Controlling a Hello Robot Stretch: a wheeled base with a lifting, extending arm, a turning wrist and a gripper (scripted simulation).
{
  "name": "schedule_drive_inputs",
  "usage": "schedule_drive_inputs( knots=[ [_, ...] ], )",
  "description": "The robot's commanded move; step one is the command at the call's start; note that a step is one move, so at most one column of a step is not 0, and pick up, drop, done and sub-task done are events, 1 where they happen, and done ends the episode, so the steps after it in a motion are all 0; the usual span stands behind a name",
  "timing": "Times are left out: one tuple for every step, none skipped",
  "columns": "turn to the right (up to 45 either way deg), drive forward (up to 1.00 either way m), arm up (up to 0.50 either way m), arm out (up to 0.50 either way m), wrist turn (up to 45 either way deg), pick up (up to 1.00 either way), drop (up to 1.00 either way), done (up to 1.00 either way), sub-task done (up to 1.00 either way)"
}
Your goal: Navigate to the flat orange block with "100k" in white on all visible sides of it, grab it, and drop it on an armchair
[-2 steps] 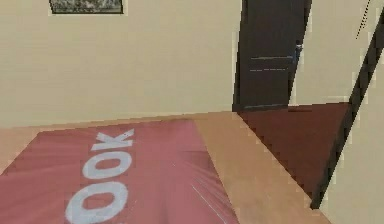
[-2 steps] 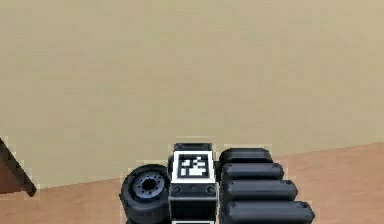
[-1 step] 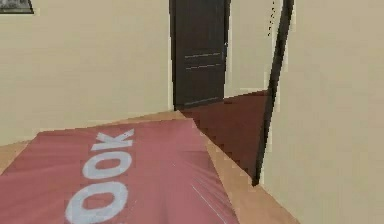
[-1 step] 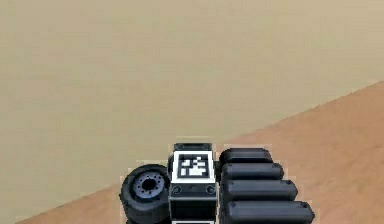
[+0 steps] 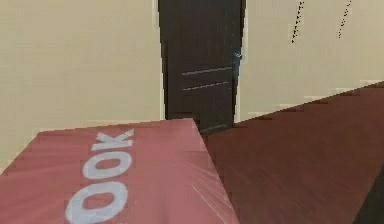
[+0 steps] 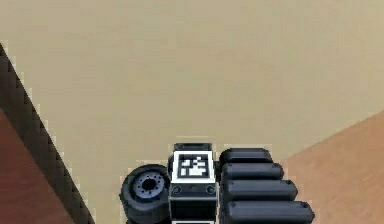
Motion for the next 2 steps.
schedule_drive_inputs(
  knots=[
    [6.0,0.00,0.00,0.00,0.0,0.00,0.00,0.00,0.00],
    [0.0,0.35,0.00,0.00,0.0,0.00,0.00,0.00,0.00]
  ],
)
